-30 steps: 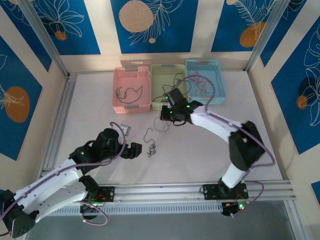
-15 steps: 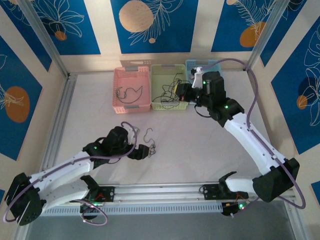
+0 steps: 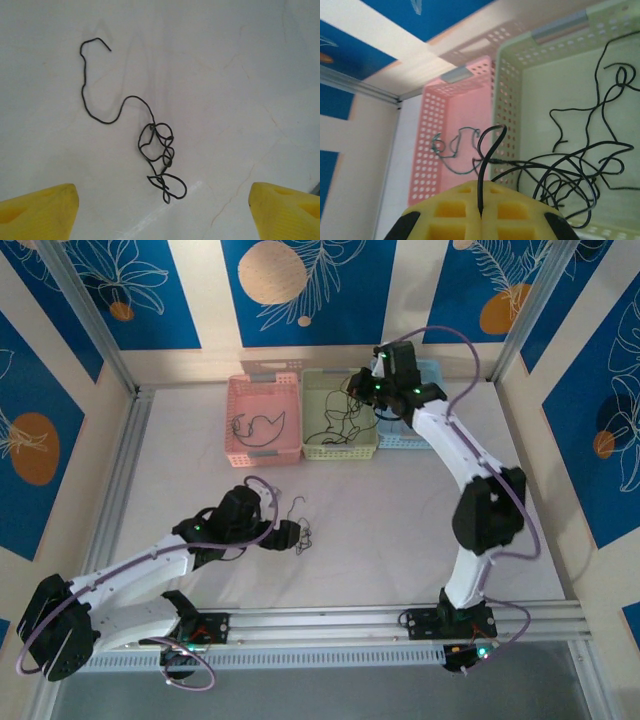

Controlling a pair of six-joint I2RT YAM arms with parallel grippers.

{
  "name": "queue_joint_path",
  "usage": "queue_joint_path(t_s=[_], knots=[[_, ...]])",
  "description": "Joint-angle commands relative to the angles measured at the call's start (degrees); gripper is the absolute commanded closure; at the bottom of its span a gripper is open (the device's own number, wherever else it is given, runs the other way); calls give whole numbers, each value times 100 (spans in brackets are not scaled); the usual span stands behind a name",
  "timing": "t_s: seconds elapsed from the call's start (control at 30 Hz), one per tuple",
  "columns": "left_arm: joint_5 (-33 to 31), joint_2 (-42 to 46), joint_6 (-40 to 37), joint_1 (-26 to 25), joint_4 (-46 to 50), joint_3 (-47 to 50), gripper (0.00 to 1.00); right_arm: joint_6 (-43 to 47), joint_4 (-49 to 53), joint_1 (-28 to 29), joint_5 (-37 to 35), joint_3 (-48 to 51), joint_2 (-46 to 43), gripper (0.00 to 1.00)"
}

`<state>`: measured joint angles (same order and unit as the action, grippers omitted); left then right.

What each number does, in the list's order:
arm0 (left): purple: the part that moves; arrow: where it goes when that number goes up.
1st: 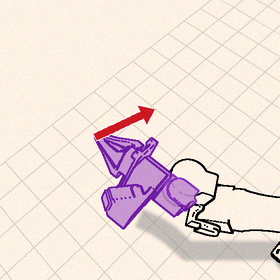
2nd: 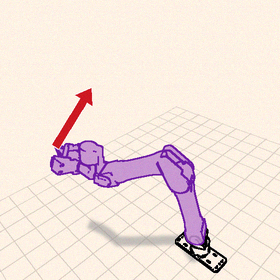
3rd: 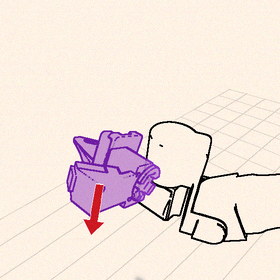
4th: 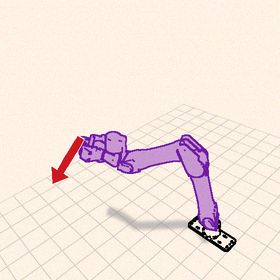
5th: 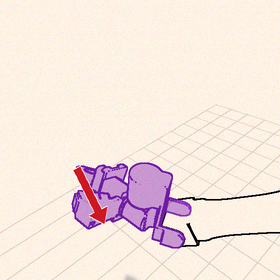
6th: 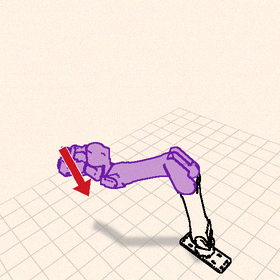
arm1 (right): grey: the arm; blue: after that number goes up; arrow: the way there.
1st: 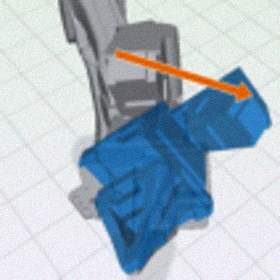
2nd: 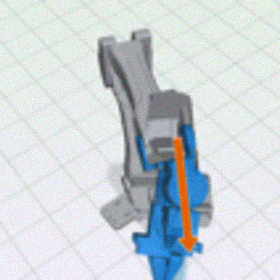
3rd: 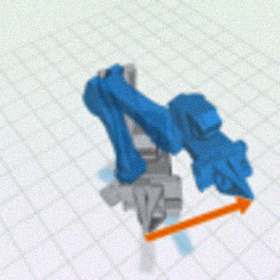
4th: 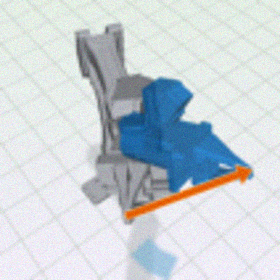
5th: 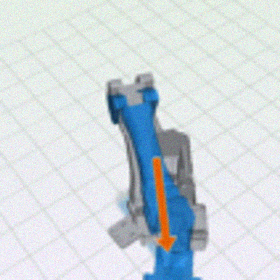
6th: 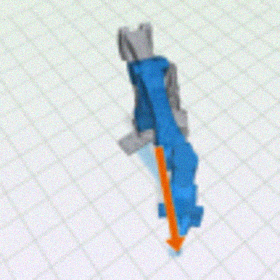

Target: Untangle the cables

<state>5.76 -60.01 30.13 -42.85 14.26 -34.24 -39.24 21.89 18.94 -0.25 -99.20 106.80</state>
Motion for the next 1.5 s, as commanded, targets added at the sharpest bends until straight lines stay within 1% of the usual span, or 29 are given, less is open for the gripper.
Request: queue_joint_path(t_s=[0.0,0.03,0.1,0.17,0.2,0.23,0.27,0.37,0.43,0.57,0.7,0.83,0.93,1.1,1.17,1.23,1.3,1.4,1.47], knots=[[-178,154,98,134,184,-153,12,-95,276,-22,-221,-642,659,96],[-171,178,97,170,193,-144,12,-114,419,-29,-200,-923,911,91],[-196,196,100,236,229,-115,12,-78,681,-13,-160,-1389,1334,77],[-193,215,124,314,232,-91,12,-12,835,35,-176,-1699,1598,60],[-185,211,133,358,227,-78,12,42,903,70,-186,-1836,1671,53],[-189,204,145,404,221,-64,12,129,985,105,-207,-1957,1701,49],[-191,181,157,441,212,-65,12,228,1069,129,-233,-2040,1687,47],[-182,66,196,547,145,-81,12,513,1196,226,-334,-1955,1324,45],[-180,-122,214,591,39,-138,12,671,1094,291,-328,-1490,792,45],[-257,-704,297,618,-238,-304,15,794,625,453,-310,84,-602,46],[-377,-1528,379,623,-392,-609,22,746,273,580,-356,1793,-2110,46],[-487,-2233,377,610,-388,-868,29,659,330,580,-498,2986,-3380,46],[-624,-2587,354,528,-434,-976,33,654,461,555,-563,3550,-4092,46],[-1043,-3178,276,348,-407,-1230,39,661,642,507,-559,4047,-4737,46],[-1248,-3350,210,272,-344,-1371,40,654,664,492,-515,4170,-4813,46],[-1439,-3548,110,175,-185,-1578,44,625,657,483,-460,4282,-4823,46],[-1487,-3684,33,98,-30,-1757,50,595,635,470,-408,4350,-4810,46],[-1684,-3818,-27,-20,270,-1946,55,556,598,464,-355,4391,-4816,46],[-1700,-3886,-33,-48,405,-2023,58,558,594,453,-349,4378,-4811,46]])
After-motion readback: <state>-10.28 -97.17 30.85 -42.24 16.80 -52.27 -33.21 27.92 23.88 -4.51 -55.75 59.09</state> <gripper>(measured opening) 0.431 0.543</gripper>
